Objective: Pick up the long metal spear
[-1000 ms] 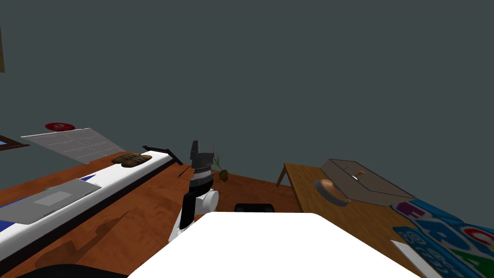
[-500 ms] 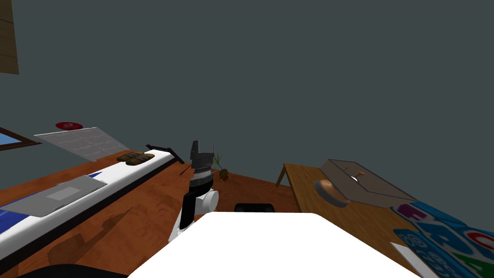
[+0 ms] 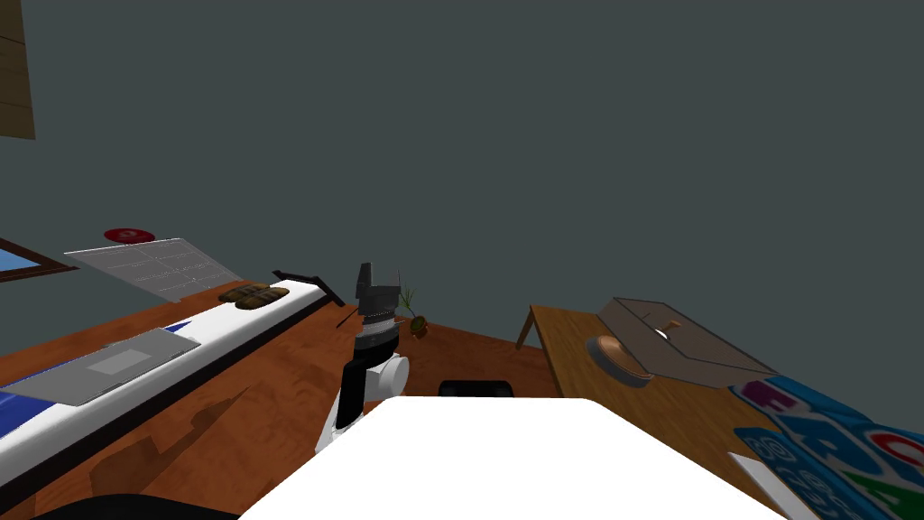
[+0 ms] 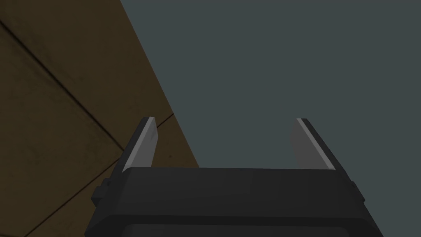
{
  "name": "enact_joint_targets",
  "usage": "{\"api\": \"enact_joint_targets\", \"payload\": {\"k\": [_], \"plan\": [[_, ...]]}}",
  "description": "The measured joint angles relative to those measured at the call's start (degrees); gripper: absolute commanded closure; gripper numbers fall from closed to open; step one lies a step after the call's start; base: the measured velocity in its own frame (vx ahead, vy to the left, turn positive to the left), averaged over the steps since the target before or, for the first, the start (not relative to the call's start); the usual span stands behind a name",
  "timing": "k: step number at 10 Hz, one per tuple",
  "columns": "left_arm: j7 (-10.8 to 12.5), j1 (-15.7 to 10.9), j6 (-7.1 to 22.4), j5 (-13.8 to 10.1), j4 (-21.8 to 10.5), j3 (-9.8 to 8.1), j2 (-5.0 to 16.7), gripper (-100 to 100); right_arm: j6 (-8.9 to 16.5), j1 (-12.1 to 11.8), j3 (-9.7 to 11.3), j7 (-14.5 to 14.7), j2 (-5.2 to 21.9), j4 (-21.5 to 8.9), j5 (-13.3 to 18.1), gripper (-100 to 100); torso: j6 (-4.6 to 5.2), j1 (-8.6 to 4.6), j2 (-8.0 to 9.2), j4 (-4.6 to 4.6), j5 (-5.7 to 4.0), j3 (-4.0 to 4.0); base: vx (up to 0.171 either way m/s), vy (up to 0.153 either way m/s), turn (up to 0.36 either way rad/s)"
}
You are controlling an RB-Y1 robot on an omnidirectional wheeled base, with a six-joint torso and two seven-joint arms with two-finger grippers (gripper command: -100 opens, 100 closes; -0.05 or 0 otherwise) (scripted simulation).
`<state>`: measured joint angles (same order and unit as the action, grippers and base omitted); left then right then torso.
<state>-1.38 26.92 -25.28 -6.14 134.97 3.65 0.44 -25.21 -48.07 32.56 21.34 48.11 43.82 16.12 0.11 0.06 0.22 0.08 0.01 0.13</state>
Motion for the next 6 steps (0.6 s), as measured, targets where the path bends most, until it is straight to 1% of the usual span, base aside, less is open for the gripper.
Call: {"api": "enact_joint_targets", "payload": {"k": [1,2,3,4,5,6], "plan": [[0.0,0.0,0.0,0.0,0.0,0.0,0.0,0,0.0,0.0,0.0,0.0,0.0,0.0,0.0,0,0.0,0.0,0.0,0.0,0.0,0.0,0.0,0.0,0.0],[0.0,0.0,0.0,0.0,0.0,0.0,0.0,0,0.0,0.0,0.0,0.0,0.0,0.0,0.0,100,0.0,0.0,0.0,-0.01,0.01,0.0,0.011,0.026,-0.056],[0.0,0.0,0.0,0.0,0.0,0.0,0.0,0,0.0,-0.9,-0.3,0.0,1.0,1.0,-0.3,100,0.04,0.1,-0.03,-0.04,0.07,-0.03,0.027,0.061,-0.067],[0.0,0.0,0.0,0.0,0.0,0.0,0.0,0,-0.7,-1.5,-0.7,0.3,1.8,1.1,-0.5,100,0.05,0.25,-0.08,-0.05,0.1,-0.06,0.027,0.064,-0.039],[0.0,0.0,0.0,0.0,0.0,0.0,0.0,0,-0.8,-2.6,-0.9,0.2,3.0,2.5,-0.8,100,0.03,0.31,-0.12,-0.05,0.11,-0.08,0.01,0.026,-0.007],[0.0,0.0,0.0,0.0,0.0,0.0,0.0,0,-0.7,-2.7,-0.9,0.2,3.1,2.7,-0.9,0,0.02,0.2,-0.09,-0.04,0.08,-0.06,0.002,0.006,0.0]]}}
